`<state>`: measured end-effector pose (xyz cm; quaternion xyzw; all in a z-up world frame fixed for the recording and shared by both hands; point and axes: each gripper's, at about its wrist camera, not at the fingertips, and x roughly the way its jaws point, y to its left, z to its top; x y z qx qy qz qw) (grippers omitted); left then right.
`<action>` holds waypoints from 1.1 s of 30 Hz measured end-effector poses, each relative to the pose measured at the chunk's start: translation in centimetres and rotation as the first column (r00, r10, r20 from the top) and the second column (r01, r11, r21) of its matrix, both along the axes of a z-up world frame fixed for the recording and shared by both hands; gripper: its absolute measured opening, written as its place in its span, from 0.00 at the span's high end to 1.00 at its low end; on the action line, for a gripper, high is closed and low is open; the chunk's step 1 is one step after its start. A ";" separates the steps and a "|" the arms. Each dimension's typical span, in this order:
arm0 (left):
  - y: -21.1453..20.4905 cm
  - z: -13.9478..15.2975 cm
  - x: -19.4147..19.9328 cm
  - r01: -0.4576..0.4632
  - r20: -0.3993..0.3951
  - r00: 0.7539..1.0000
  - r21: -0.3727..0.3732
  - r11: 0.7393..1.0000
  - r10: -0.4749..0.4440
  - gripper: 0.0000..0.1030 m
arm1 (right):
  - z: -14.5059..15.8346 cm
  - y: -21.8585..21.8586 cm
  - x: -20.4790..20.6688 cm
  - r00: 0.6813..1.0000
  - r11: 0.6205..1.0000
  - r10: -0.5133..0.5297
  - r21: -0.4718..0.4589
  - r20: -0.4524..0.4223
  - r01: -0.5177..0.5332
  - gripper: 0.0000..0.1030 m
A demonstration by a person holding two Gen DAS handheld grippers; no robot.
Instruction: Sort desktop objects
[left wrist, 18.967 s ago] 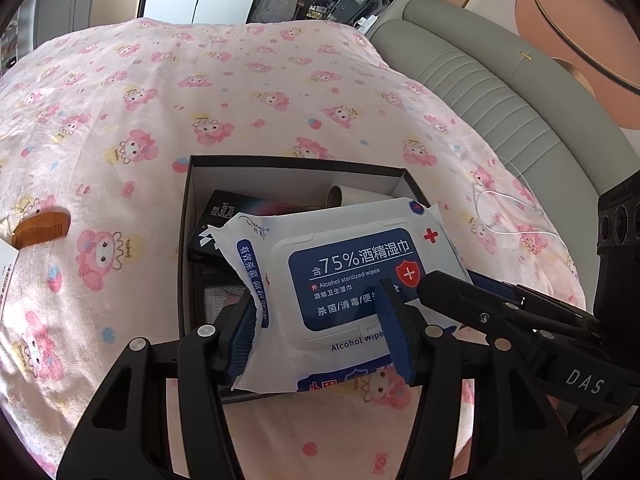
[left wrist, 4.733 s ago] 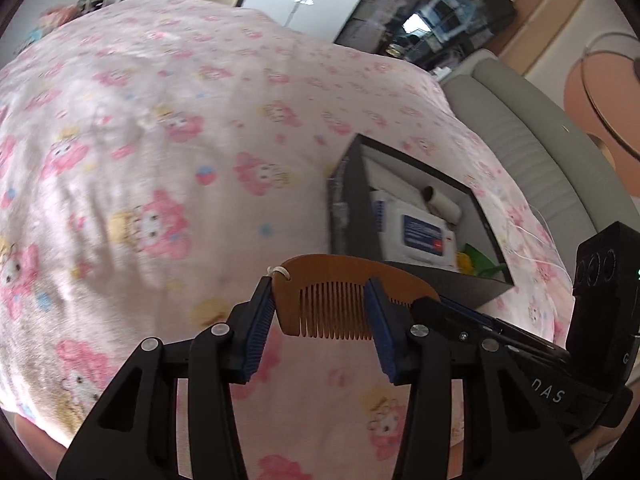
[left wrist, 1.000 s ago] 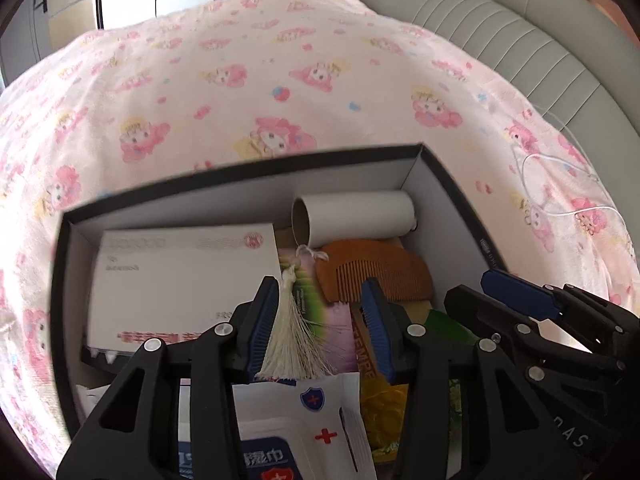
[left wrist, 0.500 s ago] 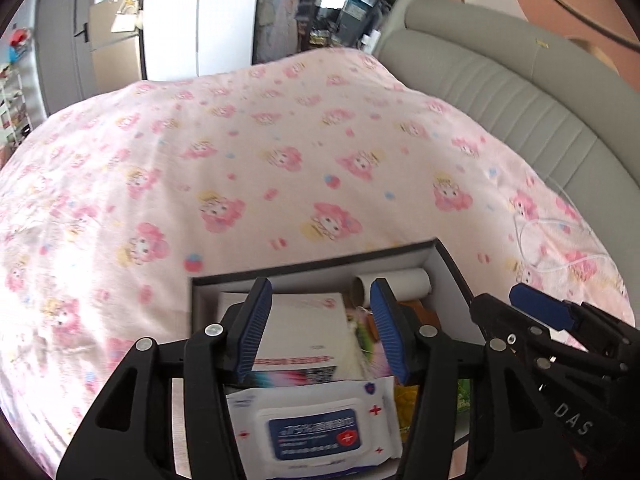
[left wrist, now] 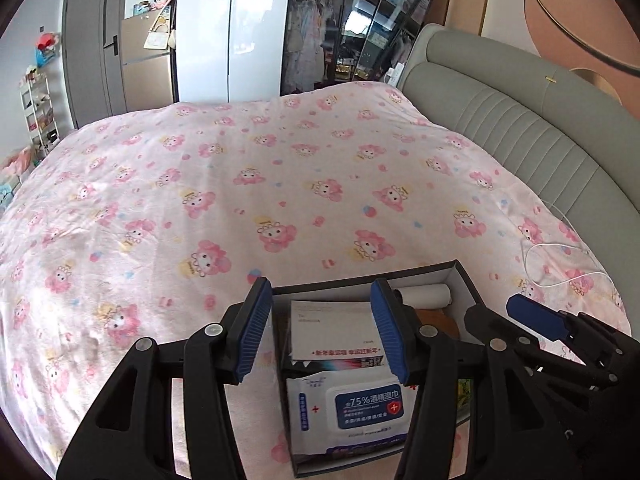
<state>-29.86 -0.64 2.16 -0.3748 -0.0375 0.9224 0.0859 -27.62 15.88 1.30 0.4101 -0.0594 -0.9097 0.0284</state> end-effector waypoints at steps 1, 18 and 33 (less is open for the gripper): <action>-0.3 0.2 0.4 -0.001 -0.004 1.000 0.000 1.000 0.001 0.49 | 0.3 -0.3 0.3 1.000 1.000 0.000 -0.001 -0.006 0.000 0.57; -1.0 3.4 12.1 -0.014 -0.054 0.998 0.053 0.998 0.017 0.40 | 3.9 -0.5 10.9 0.995 0.999 0.006 0.045 -0.095 -0.002 0.40; 1.7 3.7 25.8 -0.023 -0.152 0.988 0.027 0.999 0.027 0.07 | 2.7 2.1 23.2 0.990 0.997 -0.026 0.067 -0.137 0.035 0.26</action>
